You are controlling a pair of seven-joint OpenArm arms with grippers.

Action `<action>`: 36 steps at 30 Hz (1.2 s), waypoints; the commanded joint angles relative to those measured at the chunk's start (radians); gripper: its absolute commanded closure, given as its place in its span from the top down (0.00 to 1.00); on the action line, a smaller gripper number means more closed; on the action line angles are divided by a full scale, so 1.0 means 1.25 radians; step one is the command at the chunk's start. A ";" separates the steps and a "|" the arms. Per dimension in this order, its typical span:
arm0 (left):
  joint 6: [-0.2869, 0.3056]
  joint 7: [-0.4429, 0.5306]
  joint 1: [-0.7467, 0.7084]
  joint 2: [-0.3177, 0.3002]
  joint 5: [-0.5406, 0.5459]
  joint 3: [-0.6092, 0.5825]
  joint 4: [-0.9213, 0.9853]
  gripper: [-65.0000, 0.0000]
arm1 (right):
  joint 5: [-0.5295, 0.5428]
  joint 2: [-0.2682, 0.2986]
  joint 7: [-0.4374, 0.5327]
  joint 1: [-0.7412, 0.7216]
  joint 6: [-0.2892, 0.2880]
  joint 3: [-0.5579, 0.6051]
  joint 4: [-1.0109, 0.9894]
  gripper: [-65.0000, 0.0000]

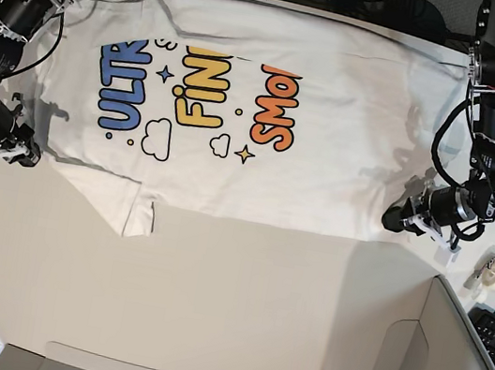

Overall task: Layout the t-shirt on the table in an organized manner, then fold the t-shirt properly
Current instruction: 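Grasp the hem corners of the shirt with both grippers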

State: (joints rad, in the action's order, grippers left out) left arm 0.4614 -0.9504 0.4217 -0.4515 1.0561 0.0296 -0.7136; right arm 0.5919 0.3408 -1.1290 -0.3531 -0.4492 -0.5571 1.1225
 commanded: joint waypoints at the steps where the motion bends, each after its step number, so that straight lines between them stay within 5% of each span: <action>1: -0.004 -0.012 0.012 -0.010 -0.013 -0.002 -0.008 0.01 | -0.015 0.010 0.016 -0.035 -0.006 -0.002 0.015 0.14; 6: -0.004 -0.011 0.011 -0.009 -0.013 -0.002 -0.008 0.00 | -0.070 0.003 0.015 -0.068 -0.007 0.001 0.013 0.17; 12: -0.004 -0.010 0.011 -0.010 -0.013 -0.002 -0.007 0.00 | -0.073 0.011 0.010 -0.073 -0.007 0.007 0.000 0.40; 15: -0.005 -0.010 0.011 -0.010 -0.013 -0.002 -0.007 0.00 | -0.073 0.038 0.016 -0.069 -0.008 0.085 -0.019 0.49; 20: -0.005 -0.009 0.011 -0.010 -0.013 -0.002 -0.004 0.00 | -0.074 0.052 0.016 -0.045 -0.064 0.191 0.000 0.50; 27: -0.005 -0.009 0.011 -0.010 -0.013 -0.002 -0.003 0.00 | -0.083 0.073 0.045 -0.023 -0.064 0.243 0.001 0.50; 36: -0.005 -0.009 0.009 -0.009 -0.013 -0.002 -0.003 0.01 | -0.192 0.058 0.090 -0.010 -0.064 0.271 -0.001 0.50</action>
State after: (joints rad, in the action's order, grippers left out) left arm 0.4641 -0.9482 0.4213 -0.4511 1.0584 0.0280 -0.7113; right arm 0.3523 0.4046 -1.0157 -0.3511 -0.5209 -0.2157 1.1114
